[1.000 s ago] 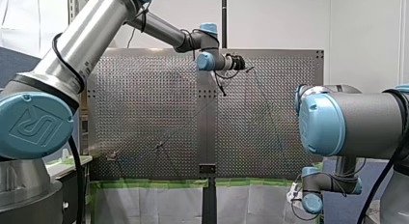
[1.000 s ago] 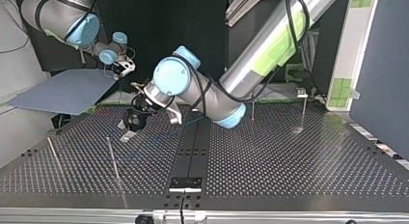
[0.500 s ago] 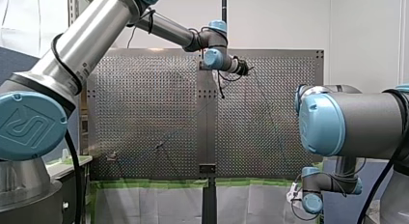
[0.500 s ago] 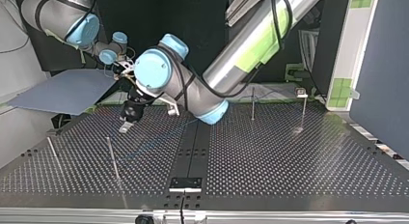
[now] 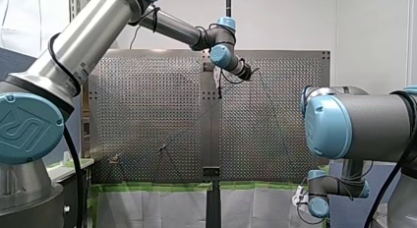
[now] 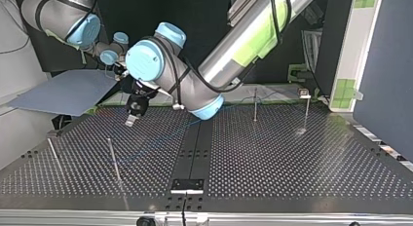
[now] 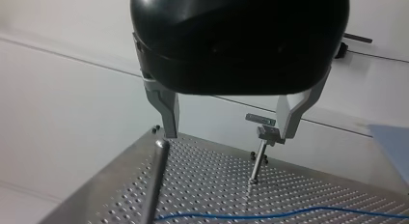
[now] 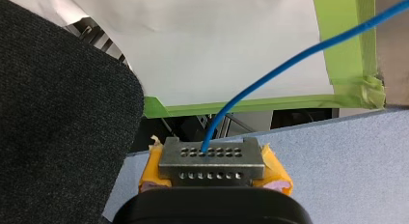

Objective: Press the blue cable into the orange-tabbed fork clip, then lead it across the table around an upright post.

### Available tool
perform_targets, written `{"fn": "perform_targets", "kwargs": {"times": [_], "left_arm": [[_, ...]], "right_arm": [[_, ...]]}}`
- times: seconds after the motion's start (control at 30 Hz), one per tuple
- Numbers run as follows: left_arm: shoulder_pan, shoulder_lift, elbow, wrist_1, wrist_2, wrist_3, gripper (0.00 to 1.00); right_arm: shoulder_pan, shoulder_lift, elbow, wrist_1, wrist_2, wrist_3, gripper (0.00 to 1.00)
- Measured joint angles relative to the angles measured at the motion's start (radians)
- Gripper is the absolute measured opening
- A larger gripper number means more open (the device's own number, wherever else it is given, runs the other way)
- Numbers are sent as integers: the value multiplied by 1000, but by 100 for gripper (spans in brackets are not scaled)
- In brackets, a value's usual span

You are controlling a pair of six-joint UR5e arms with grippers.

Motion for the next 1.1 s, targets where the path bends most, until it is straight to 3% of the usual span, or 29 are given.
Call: {"fn": "perform_targets", "kwargs": {"times": [0.3, 1.1], "left_arm": [[-13, 32, 0, 36, -2, 93, 100], [-17, 35, 0, 39, -12, 314, 100]], "right_arm": [[0, 0, 0, 0, 0, 0, 0], [0, 0, 0, 3, -3, 0, 0]]}}
